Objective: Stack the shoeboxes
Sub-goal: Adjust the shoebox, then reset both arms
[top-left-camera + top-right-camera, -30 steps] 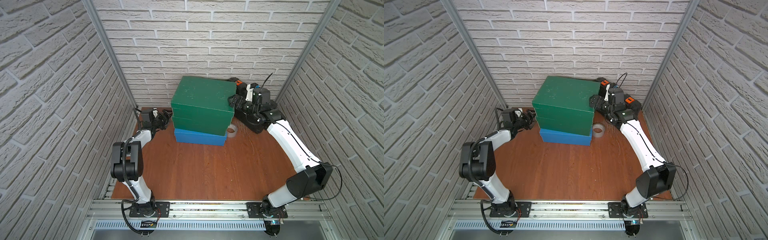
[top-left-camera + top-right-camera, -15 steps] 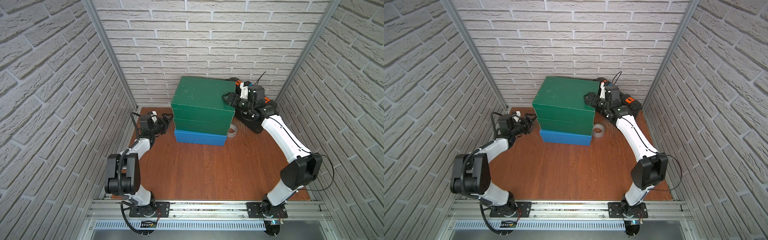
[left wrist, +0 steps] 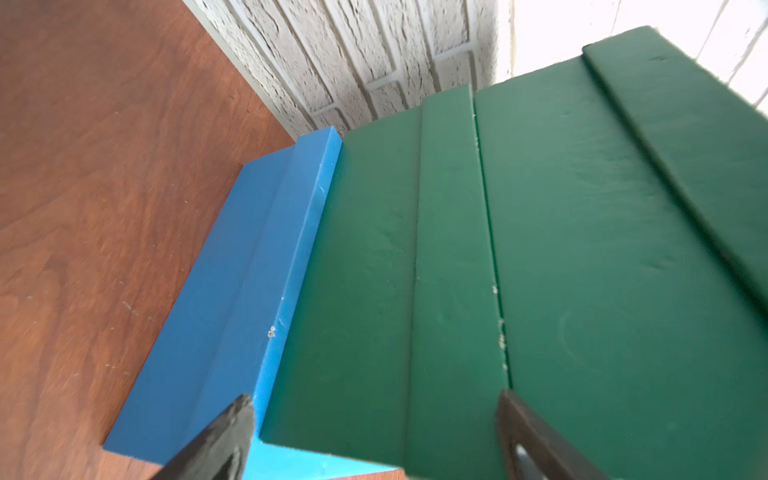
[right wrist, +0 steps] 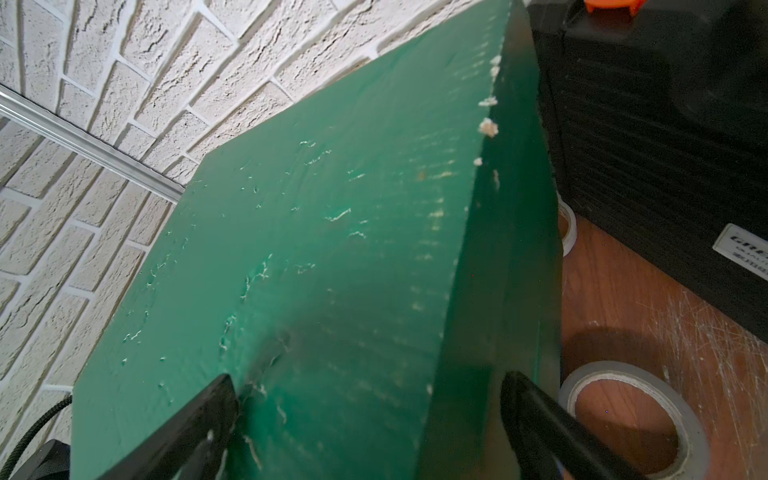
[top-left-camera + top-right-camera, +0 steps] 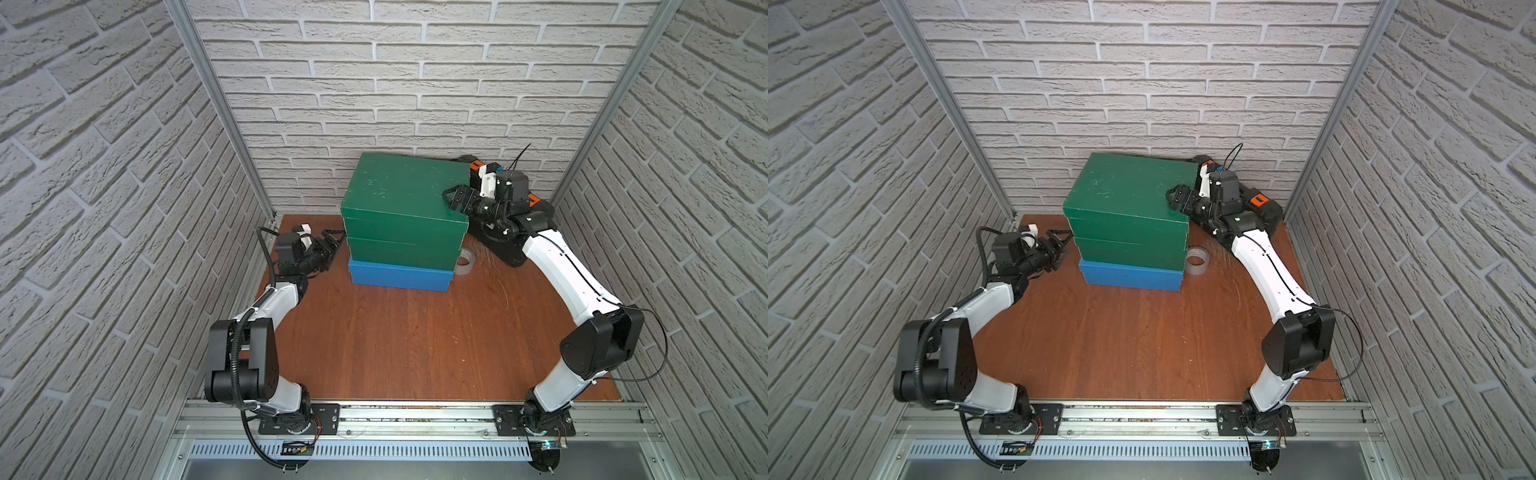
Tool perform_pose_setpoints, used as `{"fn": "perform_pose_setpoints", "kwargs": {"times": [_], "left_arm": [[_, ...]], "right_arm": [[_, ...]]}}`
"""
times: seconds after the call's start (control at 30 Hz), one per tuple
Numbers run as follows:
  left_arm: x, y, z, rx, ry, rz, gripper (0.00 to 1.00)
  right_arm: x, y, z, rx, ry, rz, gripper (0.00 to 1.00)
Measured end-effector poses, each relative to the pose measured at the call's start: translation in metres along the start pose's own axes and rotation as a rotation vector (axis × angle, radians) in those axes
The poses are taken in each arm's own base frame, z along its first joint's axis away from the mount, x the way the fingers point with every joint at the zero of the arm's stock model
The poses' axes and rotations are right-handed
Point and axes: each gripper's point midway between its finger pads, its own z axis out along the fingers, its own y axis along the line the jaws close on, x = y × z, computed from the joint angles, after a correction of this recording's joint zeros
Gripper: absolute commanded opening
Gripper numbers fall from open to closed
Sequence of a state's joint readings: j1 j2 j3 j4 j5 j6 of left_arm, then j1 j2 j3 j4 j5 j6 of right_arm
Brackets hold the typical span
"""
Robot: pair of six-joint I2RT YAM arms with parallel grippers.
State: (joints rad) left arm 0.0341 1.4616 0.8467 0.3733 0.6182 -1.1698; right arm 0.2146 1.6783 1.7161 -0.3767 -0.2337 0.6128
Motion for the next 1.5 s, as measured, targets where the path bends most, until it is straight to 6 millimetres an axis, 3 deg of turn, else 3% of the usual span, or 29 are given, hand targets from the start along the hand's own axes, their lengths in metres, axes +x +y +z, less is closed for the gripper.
{"fn": "perform_pose_setpoints", "kwargs": {"times": [0.17,0.27,0.4,0.47,0.53,0.63,0.77,0.8,0.9,1.0,1.07,1.17,1.23,1.37,1.5], "left_arm": [[-0.015,-0.014,-0.031,-0.010,-0.074,0.060,0.98],[-0.026,-0.031,-0.063,-0.028,-0.162,0.139,0.98],[-0.038,-0.051,-0.119,-0.111,-0.355,0.296,0.98],[-0.042,-0.050,-0.148,-0.180,-0.476,0.367,0.98],[-0.042,-0.037,-0.170,-0.249,-0.578,0.433,0.98],[-0.033,0.008,-0.189,-0.362,-0.702,0.547,0.98],[-0.007,0.115,-0.190,-0.664,-0.650,0.650,0.98],[-0.001,0.133,-0.192,-0.725,-0.624,0.666,0.98],[-0.003,0.154,-0.195,-0.817,-0.628,0.712,0.98],[-0.016,0.167,-0.186,-0.869,-0.640,0.724,0.98],[-0.019,0.192,-0.172,-0.922,-0.583,0.702,0.98],[-0.016,0.222,-0.145,-0.934,-0.468,0.708,0.98],[-0.014,0.222,-0.134,-0.912,-0.427,0.737,0.98],[-0.024,0.198,-0.097,-0.772,-0.397,0.846,0.98],[-0.027,0.181,-0.076,-0.698,-0.354,0.914,0.98]], "right_arm": [[-0.011,-0.003,-0.030,0.029,-0.049,-0.009,1.00],[-0.018,-0.006,-0.067,0.064,-0.121,-0.028,0.99],[-0.016,-0.027,-0.124,0.193,-0.237,-0.045,0.98],[-0.002,-0.045,-0.147,0.262,-0.268,-0.075,0.98],[0.022,-0.069,-0.157,0.330,-0.268,-0.134,0.98],[0.073,-0.126,-0.154,0.505,-0.180,-0.224,0.98],[0.135,-0.206,-0.126,0.745,-0.008,-0.333,0.99],[0.151,-0.222,-0.120,0.778,0.034,-0.362,1.00],[0.188,-0.257,-0.103,0.826,0.101,-0.438,1.00],[0.208,-0.280,-0.087,0.852,0.133,-0.494,0.97],[0.209,-0.286,-0.074,0.845,0.130,-0.525,0.94],[0.196,-0.278,-0.063,0.790,0.023,-0.559,0.94],[0.187,-0.276,-0.061,0.761,-0.102,-0.563,0.96],[0.205,-0.298,-0.060,0.781,-0.094,-0.565,0.99],[0.185,-0.290,-0.060,0.758,-0.155,-0.550,0.99]]}}
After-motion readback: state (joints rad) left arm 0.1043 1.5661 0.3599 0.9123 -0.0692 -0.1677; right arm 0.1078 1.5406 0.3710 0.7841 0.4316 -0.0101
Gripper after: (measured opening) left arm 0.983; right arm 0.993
